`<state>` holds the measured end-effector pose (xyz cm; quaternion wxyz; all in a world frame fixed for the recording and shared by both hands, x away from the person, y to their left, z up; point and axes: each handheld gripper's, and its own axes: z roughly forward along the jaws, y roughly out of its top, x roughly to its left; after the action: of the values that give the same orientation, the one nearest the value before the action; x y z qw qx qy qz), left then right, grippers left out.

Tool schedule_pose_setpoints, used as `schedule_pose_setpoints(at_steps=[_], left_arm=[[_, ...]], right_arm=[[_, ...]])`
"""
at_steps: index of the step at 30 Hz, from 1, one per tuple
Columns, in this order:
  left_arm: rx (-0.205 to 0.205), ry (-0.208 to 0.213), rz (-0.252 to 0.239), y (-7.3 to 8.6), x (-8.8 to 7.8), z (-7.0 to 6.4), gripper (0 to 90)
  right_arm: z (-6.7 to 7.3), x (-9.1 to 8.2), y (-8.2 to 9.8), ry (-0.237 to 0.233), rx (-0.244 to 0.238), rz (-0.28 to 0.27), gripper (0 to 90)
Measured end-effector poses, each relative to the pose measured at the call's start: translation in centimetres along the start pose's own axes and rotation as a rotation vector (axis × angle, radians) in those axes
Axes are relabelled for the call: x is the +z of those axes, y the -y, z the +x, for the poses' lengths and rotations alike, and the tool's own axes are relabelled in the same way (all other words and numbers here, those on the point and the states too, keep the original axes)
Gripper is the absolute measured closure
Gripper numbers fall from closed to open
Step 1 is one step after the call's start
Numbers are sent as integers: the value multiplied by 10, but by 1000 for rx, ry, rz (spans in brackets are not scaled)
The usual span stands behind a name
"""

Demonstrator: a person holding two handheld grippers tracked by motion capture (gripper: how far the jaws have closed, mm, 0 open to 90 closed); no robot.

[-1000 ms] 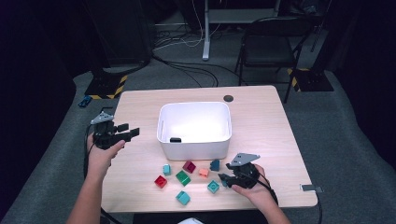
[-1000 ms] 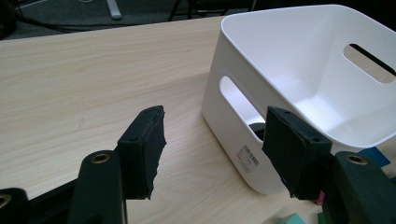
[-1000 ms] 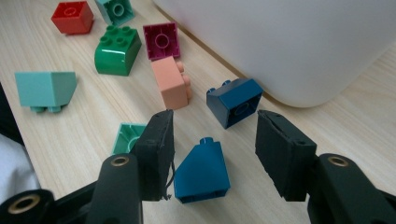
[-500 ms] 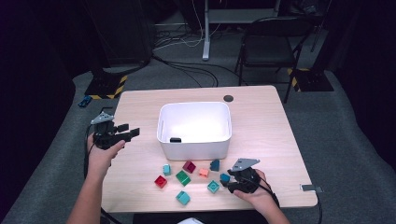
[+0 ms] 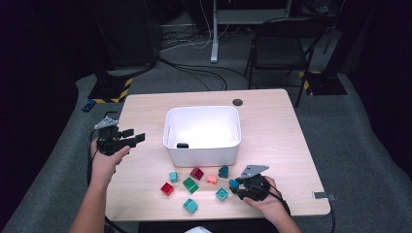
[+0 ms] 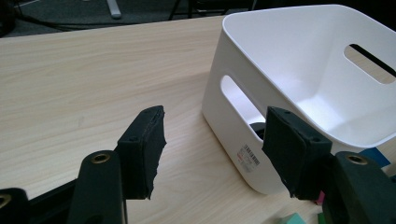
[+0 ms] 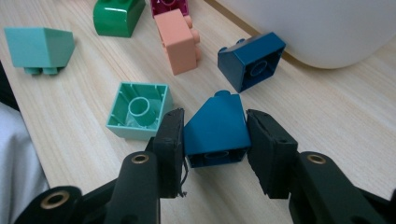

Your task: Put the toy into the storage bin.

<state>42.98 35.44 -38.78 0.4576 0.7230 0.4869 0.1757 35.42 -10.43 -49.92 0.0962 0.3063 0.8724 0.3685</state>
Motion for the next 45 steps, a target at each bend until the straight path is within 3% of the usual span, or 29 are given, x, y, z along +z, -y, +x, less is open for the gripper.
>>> schedule_pose_setpoints(at_steps=[11,15,21,27,31,45], left_arm=[[-4,-1,0,0,0,1,385],[-3,-1,1,0,0,1,385],[-5,0,6,0,0,1,385],[-8,-1,10,1,2,3,385],[-7,-1,9,1,1,3,385],[-11,-2,12,2,3,4,385]], right_arm=[[1,-17,-21,-12,14,-32,579],[-2,-30,-37,-19,4,-59,579],[-5,-42,-55,-27,-8,-57,580],[-5,-60,-84,-58,-10,-76,580],[-4,-68,-99,-52,-21,-78,580],[-7,-86,-130,-66,-30,-83,580]])
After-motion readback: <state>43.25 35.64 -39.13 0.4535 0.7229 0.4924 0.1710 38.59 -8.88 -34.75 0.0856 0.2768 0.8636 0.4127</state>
